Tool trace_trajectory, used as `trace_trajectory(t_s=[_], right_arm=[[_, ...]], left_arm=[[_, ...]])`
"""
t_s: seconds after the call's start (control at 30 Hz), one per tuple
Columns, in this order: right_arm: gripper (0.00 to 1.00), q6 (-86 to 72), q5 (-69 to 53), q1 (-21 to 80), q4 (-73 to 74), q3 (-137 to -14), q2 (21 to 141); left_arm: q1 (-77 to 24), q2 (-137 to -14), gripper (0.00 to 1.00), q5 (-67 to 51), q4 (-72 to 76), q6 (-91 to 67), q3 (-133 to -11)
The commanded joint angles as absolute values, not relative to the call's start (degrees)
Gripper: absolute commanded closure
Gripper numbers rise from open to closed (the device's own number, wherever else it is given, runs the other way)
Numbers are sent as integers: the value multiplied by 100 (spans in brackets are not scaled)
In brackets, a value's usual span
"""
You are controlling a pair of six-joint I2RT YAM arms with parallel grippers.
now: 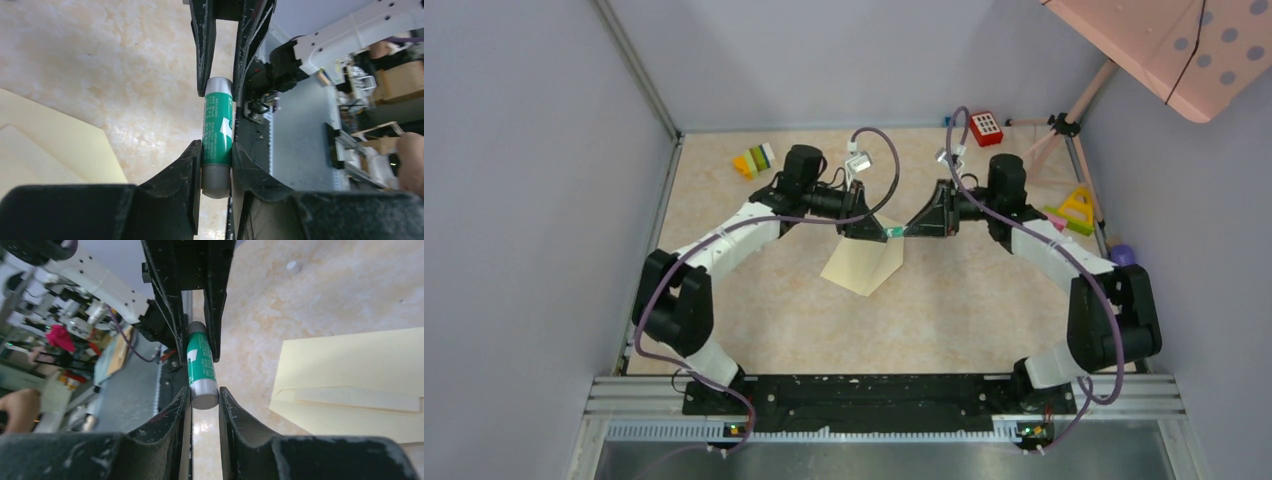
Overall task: Place the letter into the envelope and seal it
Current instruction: Screw the solid glue.
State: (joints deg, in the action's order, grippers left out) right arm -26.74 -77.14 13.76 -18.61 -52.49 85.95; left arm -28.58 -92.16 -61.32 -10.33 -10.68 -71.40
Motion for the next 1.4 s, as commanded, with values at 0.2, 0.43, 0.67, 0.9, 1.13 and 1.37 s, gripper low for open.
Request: trace_trajectory(t_s=[0.2,0.43,0.67,0.9,1.13,1.37], right_arm=[[72,2145,-6263,2130,51,-5125,7166],[41,2332,-5794,2295,-367,-4714,6527],[40,1698,-6130,2241,-33,-5148,6940],[49,1913,-6144,2242,-42,-5058,6917],[50,2175,-6018,2242,-22,-4979,6942],[48,2160,-5732,2241,-318,-4886,6983]], left_arm=[[-2680,-9943,88,-7379,2355,-4042,-6589],[-2661,-9932,88,-7431,2838,-4425,-6505],[-2645,-9669,88,-7242,1546,-3219,-6655],[-2643,-9650,88,-7307,1577,-3247,-6642],[-2646,-9675,88,-7462,2063,-3631,-6547],[-2665,-9685,89,-7574,2289,-3773,-6497]])
